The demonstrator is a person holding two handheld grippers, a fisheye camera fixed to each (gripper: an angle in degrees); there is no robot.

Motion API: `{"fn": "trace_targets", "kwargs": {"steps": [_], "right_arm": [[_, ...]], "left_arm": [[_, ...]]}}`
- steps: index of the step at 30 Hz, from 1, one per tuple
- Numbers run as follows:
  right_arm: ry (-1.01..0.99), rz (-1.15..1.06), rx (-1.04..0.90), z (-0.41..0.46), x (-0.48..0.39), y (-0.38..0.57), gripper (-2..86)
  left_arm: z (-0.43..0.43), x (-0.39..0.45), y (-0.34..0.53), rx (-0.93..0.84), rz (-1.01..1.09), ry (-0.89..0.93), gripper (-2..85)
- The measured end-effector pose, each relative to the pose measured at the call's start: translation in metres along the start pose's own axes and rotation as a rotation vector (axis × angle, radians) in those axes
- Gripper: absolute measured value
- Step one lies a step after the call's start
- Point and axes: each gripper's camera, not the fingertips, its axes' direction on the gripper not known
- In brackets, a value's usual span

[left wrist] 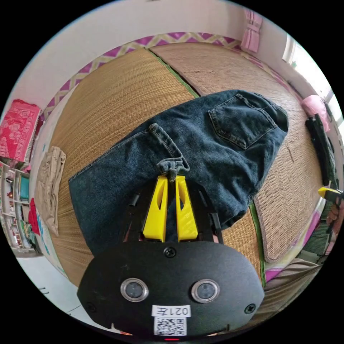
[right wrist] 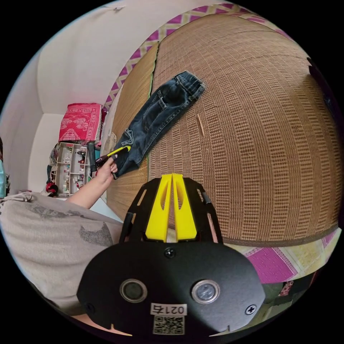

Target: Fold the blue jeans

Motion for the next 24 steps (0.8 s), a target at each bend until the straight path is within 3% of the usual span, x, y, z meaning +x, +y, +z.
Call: {"fn": "trace_targets", "kwargs": {"steps": [4, 11, 14, 15, 16, 18, 21, 24], "right_arm": [[-0.020, 0.036, 0.019, -0.018, 0.024, 0.014, -0.7], [-0.033, 0.016, -0.006, -0.030, 0.031, 0.013, -0.6], [-0.043, -0.028, 0.009, -0.038, 0.016, 0.007, -0.4], [-0.048, -0.047, 0.018, -0.040, 0.009, 0.002, -0.3], [-0.051, -0.055, 0.025, -0.041, 0.007, -0.001, -0.1], [-0.061, -0.057, 0.081, -0.043, -0.001, -0.022, 0.9], [-0.135, 0.116, 0.231, -0.048, 0.009, -0.052, 7.0], [-0.288, 0.318, 0.273, -0.031, 0.031, -0.074, 11.3]], "left_arm": [[-0.046, -0.025, -0.021, 0.008, -0.002, 0.031, 4.2], [-0.058, -0.069, -0.044, -0.030, -0.033, 0.266, 7.9], [-0.073, -0.110, -0.030, 0.084, -0.127, 0.308, 4.1], [-0.066, -0.118, -0.028, 0.058, -0.148, 0.312, 2.8], [-0.036, -0.134, -0.025, -0.076, -0.194, 0.358, 1.7], [-0.030, -0.166, -0.018, -0.025, -0.251, 0.490, 0.3], [-0.055, -0.191, -0.011, 0.135, -0.237, 0.556, -0.7], [-0.069, -0.219, 0.000, 0.127, -0.266, 0.594, -0.9]]}}
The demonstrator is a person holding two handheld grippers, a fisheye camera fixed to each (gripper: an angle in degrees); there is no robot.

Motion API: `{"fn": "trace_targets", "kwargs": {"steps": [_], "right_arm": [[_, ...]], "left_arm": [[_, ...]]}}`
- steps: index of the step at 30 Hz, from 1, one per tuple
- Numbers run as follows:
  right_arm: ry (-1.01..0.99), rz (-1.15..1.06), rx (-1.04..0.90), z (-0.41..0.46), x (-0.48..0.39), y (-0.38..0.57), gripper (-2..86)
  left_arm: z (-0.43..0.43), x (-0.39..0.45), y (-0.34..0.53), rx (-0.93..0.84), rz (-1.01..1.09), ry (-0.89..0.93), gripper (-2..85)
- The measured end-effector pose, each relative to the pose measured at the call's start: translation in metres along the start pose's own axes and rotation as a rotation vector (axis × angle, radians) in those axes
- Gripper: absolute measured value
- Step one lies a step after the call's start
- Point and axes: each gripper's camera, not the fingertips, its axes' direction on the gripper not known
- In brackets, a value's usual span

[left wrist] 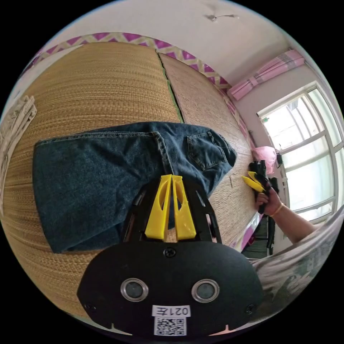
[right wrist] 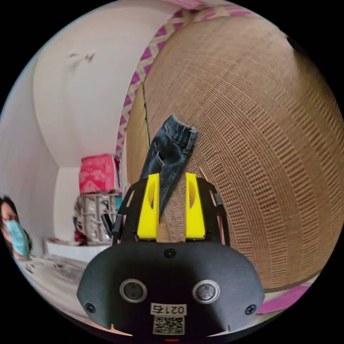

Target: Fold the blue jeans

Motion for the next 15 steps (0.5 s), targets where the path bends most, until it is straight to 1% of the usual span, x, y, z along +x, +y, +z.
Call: {"fn": "trace_targets", "kwargs": {"steps": [3, 5, 8, 13, 15], "right_arm": [[-0.072, 0.132, 0.061, 0.021, 0.004, -0.011, 13.2], [-0.089, 0.182, 0.080, 0.037, -0.004, -0.016, 14.0], [-0.117, 0.198, 0.105, 0.064, -0.032, -0.025, 13.5], [-0.057, 0.206, 0.133, 0.078, -0.087, -0.030, 9.7], [-0.003, 0.125, 0.133, 0.074, -0.145, -0.027, 8.6]], "left_arm": [[-0.032, -0.023, 0.016, -0.004, -0.045, -0.049, -1.0], [-0.058, -0.044, 0.037, -0.011, -0.093, -0.101, -1.0], [-0.086, -0.070, 0.069, -0.021, -0.148, -0.146, -1.0], [-0.114, -0.098, 0.118, -0.076, -0.168, -0.211, -1.0], [-0.122, -0.107, 0.134, -0.085, -0.173, -0.233, -1.0]]}}
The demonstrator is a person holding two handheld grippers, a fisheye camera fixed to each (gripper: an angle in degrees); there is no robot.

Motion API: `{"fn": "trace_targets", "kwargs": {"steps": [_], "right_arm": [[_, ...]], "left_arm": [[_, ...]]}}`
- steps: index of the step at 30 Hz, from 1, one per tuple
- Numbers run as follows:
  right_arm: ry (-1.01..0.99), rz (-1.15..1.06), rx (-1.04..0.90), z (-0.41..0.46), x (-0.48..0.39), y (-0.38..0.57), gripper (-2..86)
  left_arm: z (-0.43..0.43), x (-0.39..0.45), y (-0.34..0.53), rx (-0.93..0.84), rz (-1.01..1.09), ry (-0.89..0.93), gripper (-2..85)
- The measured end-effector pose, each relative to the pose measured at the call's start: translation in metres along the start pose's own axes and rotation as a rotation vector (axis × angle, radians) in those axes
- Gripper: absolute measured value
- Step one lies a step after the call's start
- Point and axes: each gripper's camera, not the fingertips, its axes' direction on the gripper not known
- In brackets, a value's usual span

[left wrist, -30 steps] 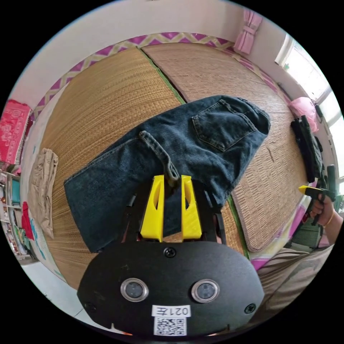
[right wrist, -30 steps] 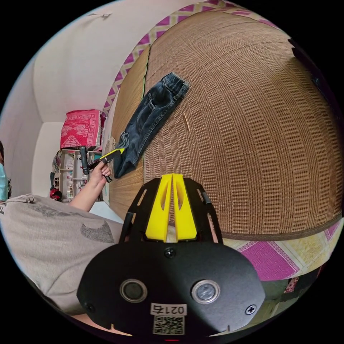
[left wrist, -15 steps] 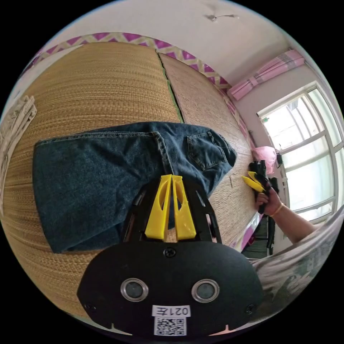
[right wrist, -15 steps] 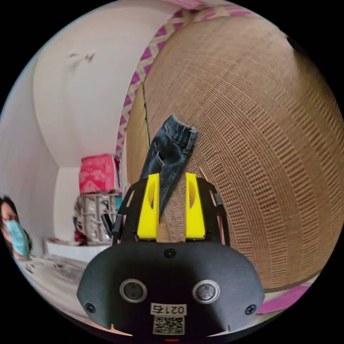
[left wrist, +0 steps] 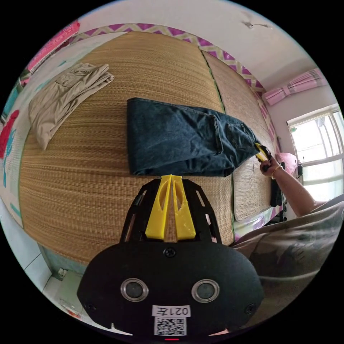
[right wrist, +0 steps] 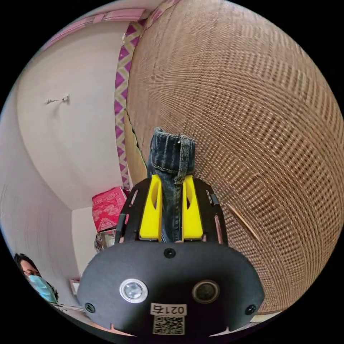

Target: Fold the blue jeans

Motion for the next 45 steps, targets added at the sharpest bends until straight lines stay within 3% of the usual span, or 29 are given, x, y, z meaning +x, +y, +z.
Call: {"fn": "trace_targets", "kwargs": {"steps": [4, 9, 12, 17, 20, 26, 28, 31, 34, 39, 42, 45], "right_arm": [[0.162, -0.382, -0.033, 0.002, -0.143, 0.036, 8.0], [0.482, -1.113, -0.100, 0.078, -0.380, 0.197, 7.9], [0.599, -1.415, -0.166, 0.158, -0.458, 0.314, 7.9], [0.688, -1.679, -0.241, 0.294, -0.500, 0.449, 7.7], [0.814, -1.684, -0.447, 0.375, -0.496, 0.482, 7.6], [0.710, -1.659, -0.283, 0.375, -0.590, 0.510, 7.3], [0.705, -1.728, -0.317, 0.399, -0.597, 0.531, 7.4], [0.822, -1.827, -0.513, 0.462, -0.566, 0.557, 8.2], [0.851, -1.928, -0.484, 0.472, -0.564, 0.570, 9.1], [0.565, -1.702, -0.759, 0.444, -0.613, 0.530, 9.0], [0.509, -1.564, -0.715, 0.420, -0.629, 0.486, 8.6], [0.524, -1.480, -0.661, 0.398, -0.633, 0.444, 8.4]], "left_arm": [[0.000, -0.029, 0.029, 0.019, -0.034, 0.037, -1.0], [0.021, -0.050, 0.052, 0.037, -0.035, 0.090, -1.0], [0.038, -0.062, 0.068, 0.034, -0.044, 0.114, -1.0], [0.058, -0.088, 0.106, 0.046, -0.096, 0.150, -1.0], [0.067, -0.104, 0.131, 0.045, -0.127, 0.157, -1.0], [0.096, -0.133, 0.168, 0.041, -0.167, 0.169, -1.0], [0.114, -0.136, 0.167, 0.042, -0.179, 0.188, -1.0], [0.140, -0.132, 0.153, 0.072, -0.169, 0.212, -1.0], [0.164, -0.125, 0.138, 0.093, -0.161, 0.234, -0.9], [0.187, -0.101, 0.114, 0.210, -0.076, 0.327, -0.7], [0.194, -0.072, 0.089, 0.309, 0.021, 0.316, 0.3], [0.227, -0.032, 0.052, 0.262, 0.128, 0.157, 4.4]]}}
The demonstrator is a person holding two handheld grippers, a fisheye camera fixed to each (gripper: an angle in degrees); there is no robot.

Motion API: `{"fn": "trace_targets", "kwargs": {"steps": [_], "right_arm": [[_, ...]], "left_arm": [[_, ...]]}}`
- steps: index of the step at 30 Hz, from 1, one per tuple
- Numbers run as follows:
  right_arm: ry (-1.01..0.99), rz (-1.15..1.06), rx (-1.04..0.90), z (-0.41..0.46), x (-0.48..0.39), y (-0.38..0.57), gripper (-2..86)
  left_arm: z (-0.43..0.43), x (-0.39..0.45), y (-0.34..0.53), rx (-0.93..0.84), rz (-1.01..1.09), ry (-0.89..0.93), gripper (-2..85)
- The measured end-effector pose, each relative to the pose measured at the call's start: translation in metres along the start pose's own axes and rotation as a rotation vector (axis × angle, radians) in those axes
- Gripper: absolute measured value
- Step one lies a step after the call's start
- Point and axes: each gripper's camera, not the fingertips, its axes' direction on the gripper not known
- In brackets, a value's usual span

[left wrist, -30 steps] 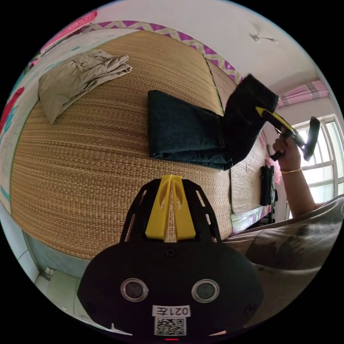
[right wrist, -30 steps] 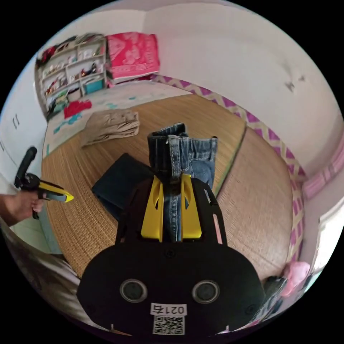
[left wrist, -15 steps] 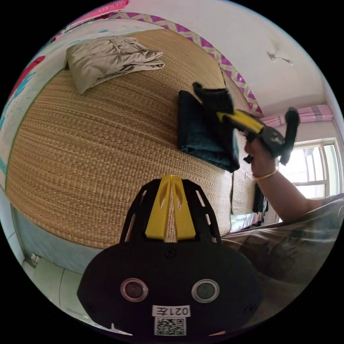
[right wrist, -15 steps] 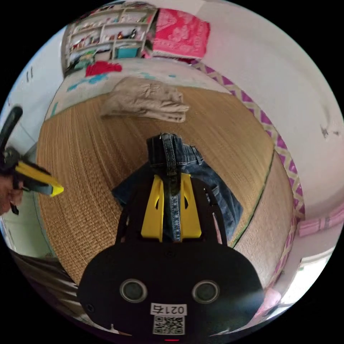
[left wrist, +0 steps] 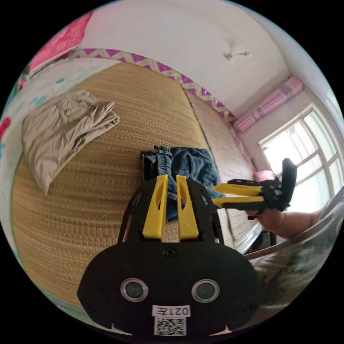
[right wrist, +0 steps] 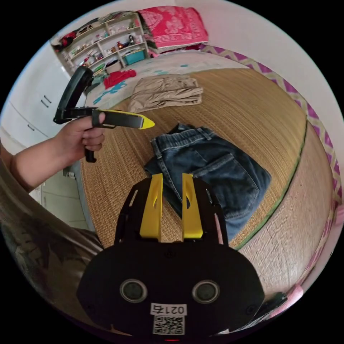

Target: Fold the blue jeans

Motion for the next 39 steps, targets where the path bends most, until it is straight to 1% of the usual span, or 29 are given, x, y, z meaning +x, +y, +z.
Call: {"fn": "trace_targets", "kwargs": {"steps": [1, 2, 4, 5, 6, 8, 12, 14, 15, 16, 19, 20, 23, 25, 28, 30, 31, 32, 33, 34, 35, 37, 38, 39], "right_arm": [[0.000, 0.018, 0.003, -0.003, 0.007, 0.003, 8.3], [-0.001, 0.049, 0.001, -0.008, 0.020, 0.010, 8.2], [-0.004, 0.100, -0.008, -0.010, 0.039, 0.022, 8.1], [-0.006, 0.130, -0.017, -0.009, 0.050, 0.031, 8.0], [-0.009, 0.152, -0.035, -0.005, 0.060, 0.039, 7.9], [-0.010, 0.189, -0.056, 0.000, 0.073, 0.052, 7.7], [-0.032, 0.270, -0.066, 0.008, 0.100, 0.082, 7.2], [-0.043, 0.300, -0.068, 0.013, 0.110, 0.094, 6.9], [-0.048, 0.314, -0.073, 0.017, 0.116, 0.100, 6.8], [-0.049, 0.321, -0.074, 0.019, 0.119, 0.104, 6.7], [-0.055, 0.344, -0.076, 0.032, 0.133, 0.117, 6.3], [-0.059, 0.346, -0.081, 0.039, 0.138, 0.121, 6.2], [-0.075, 0.350, -0.086, 0.057, 0.153, 0.127, 6.1], [-0.082, 0.346, -0.082, 0.068, 0.162, 0.128, 6.0], [-0.093, 0.311, -0.057, 0.085, 0.178, 0.125, 6.7], [-0.082, 0.260, -0.046, 0.102, 0.191, 0.121, 7.7], [-0.064, 0.250, -0.044, 0.107, 0.195, 0.120, 8.0], [-0.027, 0.242, -0.044, 0.118, 0.205, 0.119, 8.5], [-0.010, 0.246, -0.039, 0.130, 0.219, 0.120, 8.9], [-0.015, 0.254, -0.031, 0.135, 0.227, 0.122, 9.1], [-0.040, 0.296, -0.018, 0.147, 0.246, 0.126, 9.6], [-0.117, 0.410, 0.026, 0.163, 0.282, 0.140, 10.4], [-0.186, 0.506, 0.056, 0.176, 0.308, 0.154, 11.0], [-0.262, 0.603, 0.074, 0.192, 0.334, 0.170, 11.5]], "left_arm": [[0.032, 0.007, -0.010, -0.091, 0.014, -0.076, 6.2], [0.067, 0.009, -0.015, -0.190, 0.020, -0.106, 7.1], [0.107, 0.005, -0.011, -0.275, -0.030, -0.085, 7.2], [0.119, 0.003, -0.005, -0.277, -0.071, -0.081, 6.4], [0.119, 0.004, -0.002, -0.255, -0.071, -0.074, 5.7], [0.109, 0.014, 0.012, -0.131, -0.064, 0.002, 1.1], [0.093, 0.029, 0.043, 0.026, -0.034, 0.110, -0.4], [0.092, 0.019, 0.084, 0.148, -0.063, 0.200, -0.7], [0.093, 0.015, 0.097, 0.170, -0.070, 0.218, -0.7], [0.102, 0.004, 0.124, 0.186, -0.100, 0.226, -0.8], [0.151, -0.035, 0.197, 0.125, -0.255, 0.207, -0.8], [0.174, -0.053, 0.223, 0.107, -0.334, 0.247, -0.8], [0.216, -0.084, 0.257, 0.147, -0.464, 0.395, -0.8], [0.233, -0.090, 0.262, 0.148, -0.477, 0.447, -0.8], [0.239, -0.097, 0.267, 0.208, -0.454, 0.539, -0.6], [0.230, -0.102, 0.274, 0.262, -0.428, 0.498, -0.4], [0.226, -0.109, 0.279, 0.274, -0.443, 0.438, 0.1], [0.228, -0.118, 0.283, 0.247, -0.467, 0.365, 0.8], [0.232, -0.123, 0.284, 0.226, -0.482, 0.337, 1.3], [0.245, -0.131, 0.282, 0.175, -0.497, 0.330, 3.1], [0.264, -0.135, 0.275, 0.114, -0.473, 0.362, 5.5], [0.291, -0.132, 0.259, 0.028, -0.424, 0.381, 8.0], [0.311, -0.132, 0.249, -0.040, -0.419, 0.407, 11.2], [0.320, -0.133, 0.245, -0.057, -0.425, 0.431, 12.8]]}}
